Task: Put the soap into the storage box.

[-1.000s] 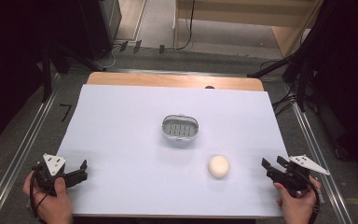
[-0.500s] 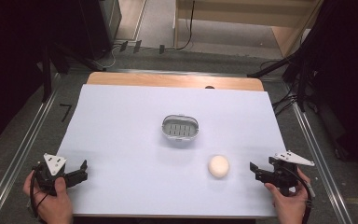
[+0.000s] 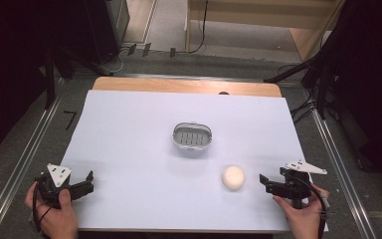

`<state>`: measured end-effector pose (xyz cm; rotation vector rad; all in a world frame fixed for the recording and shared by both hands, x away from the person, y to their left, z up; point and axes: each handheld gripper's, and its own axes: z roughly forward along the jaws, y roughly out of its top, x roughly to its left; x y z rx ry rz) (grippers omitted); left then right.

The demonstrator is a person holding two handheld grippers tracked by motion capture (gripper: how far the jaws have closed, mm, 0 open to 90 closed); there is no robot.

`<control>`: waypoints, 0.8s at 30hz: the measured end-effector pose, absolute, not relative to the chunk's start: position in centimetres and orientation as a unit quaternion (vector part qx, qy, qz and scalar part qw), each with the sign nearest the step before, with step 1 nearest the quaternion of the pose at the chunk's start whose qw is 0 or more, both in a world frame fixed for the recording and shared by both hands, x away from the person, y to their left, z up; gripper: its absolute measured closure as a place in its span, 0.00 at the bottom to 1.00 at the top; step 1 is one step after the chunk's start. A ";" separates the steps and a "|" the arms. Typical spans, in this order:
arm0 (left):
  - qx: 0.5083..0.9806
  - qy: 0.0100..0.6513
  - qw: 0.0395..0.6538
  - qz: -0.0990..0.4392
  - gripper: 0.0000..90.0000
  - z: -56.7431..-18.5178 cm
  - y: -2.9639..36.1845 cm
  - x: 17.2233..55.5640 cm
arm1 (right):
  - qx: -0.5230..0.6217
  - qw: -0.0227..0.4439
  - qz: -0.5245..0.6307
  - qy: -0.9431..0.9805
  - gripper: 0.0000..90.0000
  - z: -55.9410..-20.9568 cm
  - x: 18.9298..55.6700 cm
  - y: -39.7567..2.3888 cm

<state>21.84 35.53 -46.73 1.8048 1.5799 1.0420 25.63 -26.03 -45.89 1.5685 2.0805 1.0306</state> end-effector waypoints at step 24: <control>0.668 0.582 0.257 0.386 0.00 -46.7 35.5 21.9 | 0.518 0.125 0.379 0.757 0.19 -45.5 25.4 -23.6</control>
